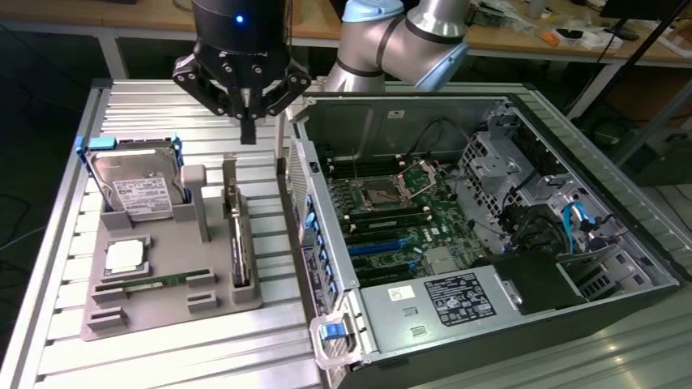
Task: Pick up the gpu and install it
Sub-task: 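Reach for the gpu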
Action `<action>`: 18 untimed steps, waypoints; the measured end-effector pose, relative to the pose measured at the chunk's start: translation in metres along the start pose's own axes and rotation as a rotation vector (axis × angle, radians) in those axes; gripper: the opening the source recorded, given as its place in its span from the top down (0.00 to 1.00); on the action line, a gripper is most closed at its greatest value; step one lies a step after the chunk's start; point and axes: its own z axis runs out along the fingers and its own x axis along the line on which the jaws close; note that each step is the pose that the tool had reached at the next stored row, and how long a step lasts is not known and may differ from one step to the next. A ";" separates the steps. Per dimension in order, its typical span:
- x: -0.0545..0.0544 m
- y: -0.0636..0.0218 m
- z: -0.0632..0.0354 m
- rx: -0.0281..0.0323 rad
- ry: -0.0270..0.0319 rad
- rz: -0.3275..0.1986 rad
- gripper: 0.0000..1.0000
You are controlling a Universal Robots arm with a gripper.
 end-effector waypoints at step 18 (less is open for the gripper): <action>0.036 -0.0027 -0.0010 0.0001 0.0001 0.000 0.89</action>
